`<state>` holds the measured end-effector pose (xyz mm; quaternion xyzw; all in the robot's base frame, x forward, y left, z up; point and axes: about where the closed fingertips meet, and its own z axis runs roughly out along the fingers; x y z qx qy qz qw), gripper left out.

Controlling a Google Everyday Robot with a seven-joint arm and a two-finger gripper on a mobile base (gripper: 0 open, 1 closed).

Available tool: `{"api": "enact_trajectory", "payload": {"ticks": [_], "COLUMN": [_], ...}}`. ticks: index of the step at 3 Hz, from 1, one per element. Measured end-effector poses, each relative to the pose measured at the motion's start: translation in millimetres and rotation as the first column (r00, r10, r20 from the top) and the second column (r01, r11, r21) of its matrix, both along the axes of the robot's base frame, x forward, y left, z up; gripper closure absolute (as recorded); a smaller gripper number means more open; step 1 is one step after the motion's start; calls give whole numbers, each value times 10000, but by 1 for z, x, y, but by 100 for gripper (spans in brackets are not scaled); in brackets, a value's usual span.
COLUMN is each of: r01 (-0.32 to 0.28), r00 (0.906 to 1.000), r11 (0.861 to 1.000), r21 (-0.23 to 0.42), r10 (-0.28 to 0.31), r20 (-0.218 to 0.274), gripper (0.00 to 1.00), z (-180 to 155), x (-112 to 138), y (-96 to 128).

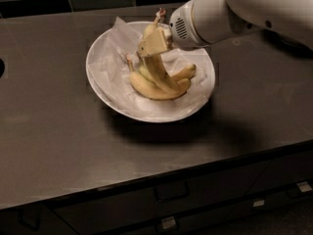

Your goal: Pick banana from white bowl

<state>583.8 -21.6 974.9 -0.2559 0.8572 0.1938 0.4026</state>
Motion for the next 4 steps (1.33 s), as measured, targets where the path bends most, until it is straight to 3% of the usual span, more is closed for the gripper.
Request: {"api": "enact_trajectory", "payload": {"ticks": [1, 2, 3, 4], "r01": [-1666, -3267, -4198, -4643], "r00": [9856, 9451, 9064, 8800], "r11": [9853, 9444, 9076, 8850], "r21": [375, 378, 63, -339], "r10": [1675, 3266, 4189, 4653], "r20": [-226, 94, 540, 957], "gripper": [100, 100, 100, 100], "z": [16, 28, 42, 59], "x": [-14, -27, -38, -46], "y": [4, -1, -7, -10]}}
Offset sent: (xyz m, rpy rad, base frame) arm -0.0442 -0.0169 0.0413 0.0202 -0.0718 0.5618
